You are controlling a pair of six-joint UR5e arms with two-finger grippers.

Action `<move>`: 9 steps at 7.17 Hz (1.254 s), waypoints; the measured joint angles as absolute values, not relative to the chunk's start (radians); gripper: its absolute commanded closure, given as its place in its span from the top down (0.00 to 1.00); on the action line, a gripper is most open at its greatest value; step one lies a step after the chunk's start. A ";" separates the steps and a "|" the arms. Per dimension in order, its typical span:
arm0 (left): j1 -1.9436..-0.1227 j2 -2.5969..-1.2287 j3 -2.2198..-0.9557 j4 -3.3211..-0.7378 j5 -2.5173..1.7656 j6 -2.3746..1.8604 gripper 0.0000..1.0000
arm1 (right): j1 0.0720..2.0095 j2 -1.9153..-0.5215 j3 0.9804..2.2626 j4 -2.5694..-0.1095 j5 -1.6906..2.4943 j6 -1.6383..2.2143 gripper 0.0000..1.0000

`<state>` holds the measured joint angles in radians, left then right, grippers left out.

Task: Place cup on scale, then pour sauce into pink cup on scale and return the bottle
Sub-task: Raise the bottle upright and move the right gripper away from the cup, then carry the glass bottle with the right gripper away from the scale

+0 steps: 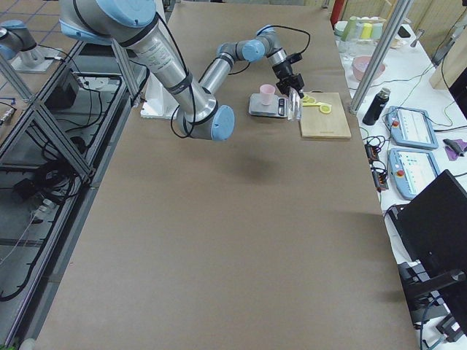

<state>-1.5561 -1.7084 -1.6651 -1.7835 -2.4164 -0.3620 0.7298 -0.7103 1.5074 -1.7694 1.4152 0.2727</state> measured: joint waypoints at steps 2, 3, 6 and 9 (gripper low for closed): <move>-1.601 -1.711 -1.645 -1.779 -2.414 -0.300 0.98 | 0.849 -0.751 1.499 -1.695 1.626 0.277 0.00; -1.619 -1.716 -1.626 -1.775 -2.412 -0.261 0.98 | 0.894 -0.777 1.493 -1.663 1.708 0.277 0.00; -1.653 -1.750 -1.507 -1.776 -2.404 -0.121 0.98 | 0.994 -0.877 1.466 -1.555 1.888 0.273 0.00; -1.658 -1.763 -1.468 -1.784 -2.361 -0.069 0.98 | 1.040 -1.004 1.461 -1.411 1.979 0.277 0.00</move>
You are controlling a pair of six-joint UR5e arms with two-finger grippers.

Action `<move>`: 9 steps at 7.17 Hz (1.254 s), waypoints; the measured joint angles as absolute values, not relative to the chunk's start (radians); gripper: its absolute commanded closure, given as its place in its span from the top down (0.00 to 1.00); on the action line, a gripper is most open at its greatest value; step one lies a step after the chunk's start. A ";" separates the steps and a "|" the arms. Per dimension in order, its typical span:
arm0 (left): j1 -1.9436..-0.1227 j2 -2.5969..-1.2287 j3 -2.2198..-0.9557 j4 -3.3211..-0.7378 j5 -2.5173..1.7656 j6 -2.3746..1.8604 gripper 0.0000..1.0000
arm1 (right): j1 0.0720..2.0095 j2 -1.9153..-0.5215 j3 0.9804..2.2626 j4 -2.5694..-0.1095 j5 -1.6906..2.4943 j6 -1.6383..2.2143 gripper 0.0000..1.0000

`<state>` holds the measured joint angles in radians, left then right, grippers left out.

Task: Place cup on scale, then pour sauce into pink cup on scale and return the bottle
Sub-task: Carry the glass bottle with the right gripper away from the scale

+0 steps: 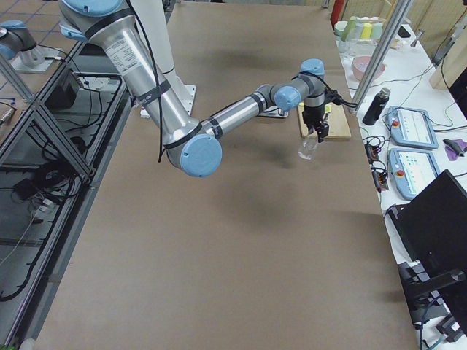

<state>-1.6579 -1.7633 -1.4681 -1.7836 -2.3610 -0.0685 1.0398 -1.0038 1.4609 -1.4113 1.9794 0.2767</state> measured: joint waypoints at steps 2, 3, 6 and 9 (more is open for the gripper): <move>-1.658 -1.769 -1.467 -1.784 -2.357 -0.065 0.98 | 1.077 -1.051 1.460 -1.385 2.056 0.278 0.00; -1.658 -1.773 -1.468 -1.784 -2.356 -0.065 0.98 | 1.102 -1.079 1.457 -1.348 2.100 0.288 0.00; -1.659 -1.784 -1.474 -1.785 -2.357 -0.064 0.98 | 1.144 -1.159 1.438 -1.229 2.157 0.311 0.00; -1.659 -1.789 -1.477 -1.784 -2.356 -0.067 0.98 | 1.168 -1.240 1.394 -1.023 2.164 0.325 0.00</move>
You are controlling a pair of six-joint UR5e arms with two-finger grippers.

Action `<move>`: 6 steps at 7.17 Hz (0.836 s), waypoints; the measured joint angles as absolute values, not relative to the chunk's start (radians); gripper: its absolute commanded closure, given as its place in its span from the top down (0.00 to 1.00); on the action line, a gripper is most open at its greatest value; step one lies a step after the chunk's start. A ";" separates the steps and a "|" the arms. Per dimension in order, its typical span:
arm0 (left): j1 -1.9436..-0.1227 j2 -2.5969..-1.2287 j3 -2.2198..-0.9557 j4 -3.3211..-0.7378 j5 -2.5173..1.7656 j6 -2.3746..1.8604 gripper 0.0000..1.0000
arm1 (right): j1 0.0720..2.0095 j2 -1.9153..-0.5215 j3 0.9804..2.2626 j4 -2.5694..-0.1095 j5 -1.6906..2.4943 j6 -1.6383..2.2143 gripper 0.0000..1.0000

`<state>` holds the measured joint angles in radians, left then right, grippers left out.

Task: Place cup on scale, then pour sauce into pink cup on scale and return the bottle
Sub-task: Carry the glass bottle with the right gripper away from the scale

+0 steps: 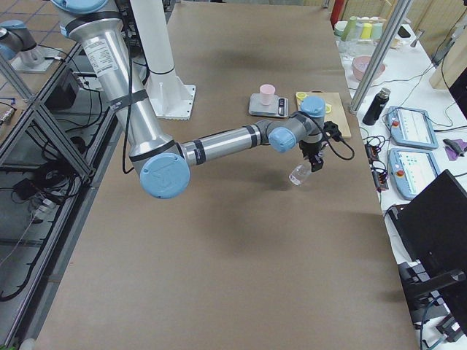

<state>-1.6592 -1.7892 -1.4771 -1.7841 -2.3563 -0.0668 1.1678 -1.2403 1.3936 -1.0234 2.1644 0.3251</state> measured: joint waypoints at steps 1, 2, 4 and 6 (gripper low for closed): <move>-1.659 -1.790 -1.477 -1.784 -2.356 -0.068 0.98 | 1.183 -1.258 1.395 -0.976 2.172 0.332 0.00; -1.659 -1.791 -1.478 -1.784 -2.356 -0.069 0.98 | 1.196 -1.275 1.402 -0.942 2.177 0.336 0.00; -1.660 -1.791 -1.483 -1.784 -2.357 -0.073 0.98 | 1.211 -1.328 1.425 -0.835 2.178 0.361 0.00; -1.660 -1.791 -1.486 -1.784 -2.358 -0.076 0.98 | 1.214 -1.405 1.455 -0.709 2.176 0.434 0.00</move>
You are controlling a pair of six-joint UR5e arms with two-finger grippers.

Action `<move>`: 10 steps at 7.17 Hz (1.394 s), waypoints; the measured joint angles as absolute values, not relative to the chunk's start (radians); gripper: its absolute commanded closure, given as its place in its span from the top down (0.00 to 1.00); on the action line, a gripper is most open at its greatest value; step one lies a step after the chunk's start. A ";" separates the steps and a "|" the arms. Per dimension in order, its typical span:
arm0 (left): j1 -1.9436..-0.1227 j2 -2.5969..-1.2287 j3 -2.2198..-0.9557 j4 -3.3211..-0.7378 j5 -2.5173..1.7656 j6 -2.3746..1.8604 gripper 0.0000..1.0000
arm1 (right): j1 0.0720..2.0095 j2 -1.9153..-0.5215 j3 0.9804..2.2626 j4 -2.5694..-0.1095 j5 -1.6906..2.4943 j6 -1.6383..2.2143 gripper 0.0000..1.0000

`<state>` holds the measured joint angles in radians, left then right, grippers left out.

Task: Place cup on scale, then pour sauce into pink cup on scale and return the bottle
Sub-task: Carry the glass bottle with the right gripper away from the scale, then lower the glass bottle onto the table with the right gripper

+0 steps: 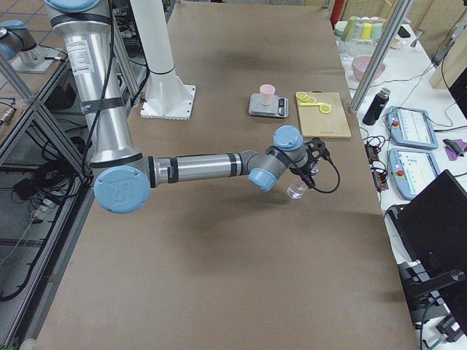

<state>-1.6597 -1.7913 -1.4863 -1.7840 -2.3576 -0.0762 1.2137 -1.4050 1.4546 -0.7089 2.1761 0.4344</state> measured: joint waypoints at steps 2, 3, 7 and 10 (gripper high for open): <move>-1.660 -1.790 -1.493 -1.784 -2.358 -0.078 0.98 | 1.213 -1.453 1.465 -0.629 2.154 0.474 0.00; -1.661 -1.789 -1.495 -1.784 -2.358 -0.078 0.98 | 1.212 -1.463 1.460 -0.610 2.134 0.482 0.00; -1.661 -1.788 -1.496 -1.784 -2.358 -0.079 0.98 | 1.174 -1.459 1.415 -0.593 2.064 0.481 0.00; -1.661 -1.788 -1.496 -1.784 -2.358 -0.080 0.98 | 1.140 -1.450 1.399 -0.591 2.028 0.480 0.00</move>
